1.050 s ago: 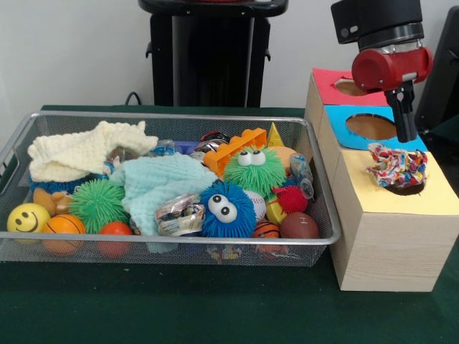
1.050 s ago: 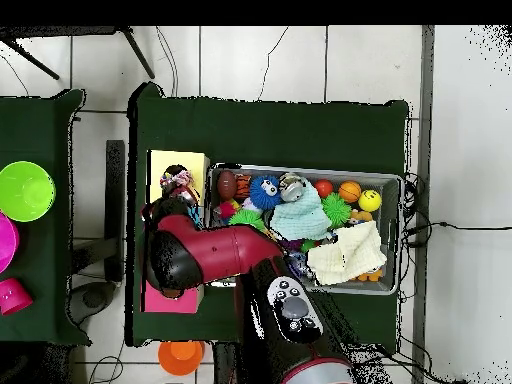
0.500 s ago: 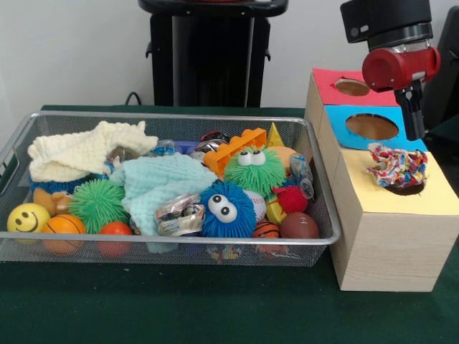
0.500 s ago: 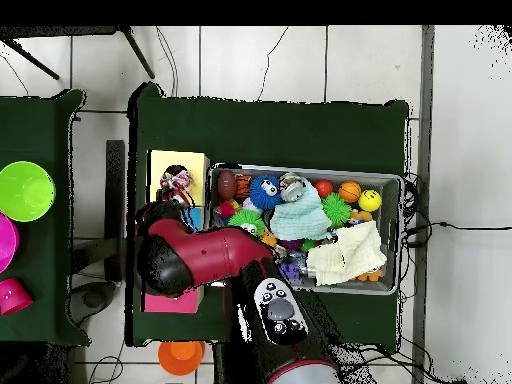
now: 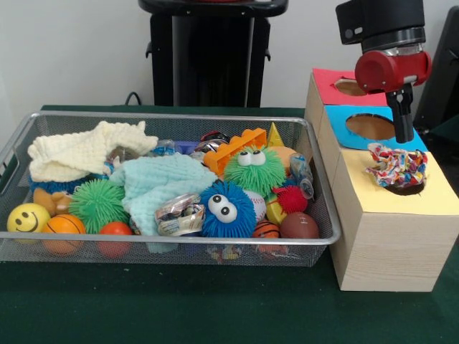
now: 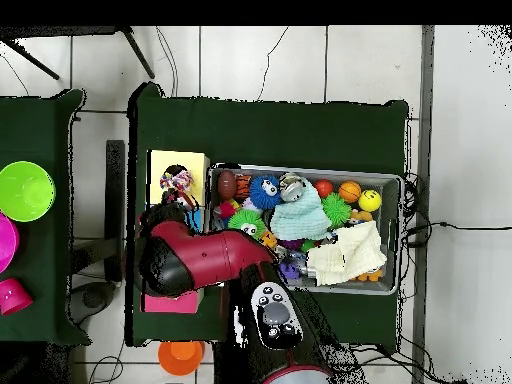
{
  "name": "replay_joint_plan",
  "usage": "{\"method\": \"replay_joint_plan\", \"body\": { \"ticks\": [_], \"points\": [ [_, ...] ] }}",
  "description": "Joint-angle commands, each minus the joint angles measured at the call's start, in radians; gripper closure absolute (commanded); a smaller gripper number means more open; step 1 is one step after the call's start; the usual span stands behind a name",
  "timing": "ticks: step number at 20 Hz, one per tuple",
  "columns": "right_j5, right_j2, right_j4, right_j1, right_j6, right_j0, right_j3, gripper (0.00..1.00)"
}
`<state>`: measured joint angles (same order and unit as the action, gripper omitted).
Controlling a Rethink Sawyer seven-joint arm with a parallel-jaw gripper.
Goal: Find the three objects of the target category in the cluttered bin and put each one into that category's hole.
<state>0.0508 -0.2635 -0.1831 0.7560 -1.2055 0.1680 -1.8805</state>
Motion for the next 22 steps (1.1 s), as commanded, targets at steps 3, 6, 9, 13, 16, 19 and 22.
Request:
{"method": "replay_joint_plan", "body": {
  "ticks": [3, 6, 9, 13, 16, 19, 22],
  "points": [
    [-0.051, 0.058, -0.004, -0.017, -0.152, -0.001, 0.067, 1.0],
    [-0.028, 0.051, -0.01, -0.021, -0.157, 0.006, 0.061, 1.0],
    [-0.018, 0.045, -0.013, -0.019, -0.159, 0.012, 0.06, 1.0],
    [0.006, 0.048, -0.012, -0.021, -0.166, 0.004, 0.064, 1.0],
    [0.019, 0.04, -0.014, -0.021, -0.171, 0.006, 0.061, 1.0],
    [0.031, 0.032, -0.014, -0.019, -0.176, 0.007, 0.057, 1.0],
    [0.035, 0.023, -0.015, -0.012, -0.18, 0.009, 0.053, 1.0]
  ]
}}
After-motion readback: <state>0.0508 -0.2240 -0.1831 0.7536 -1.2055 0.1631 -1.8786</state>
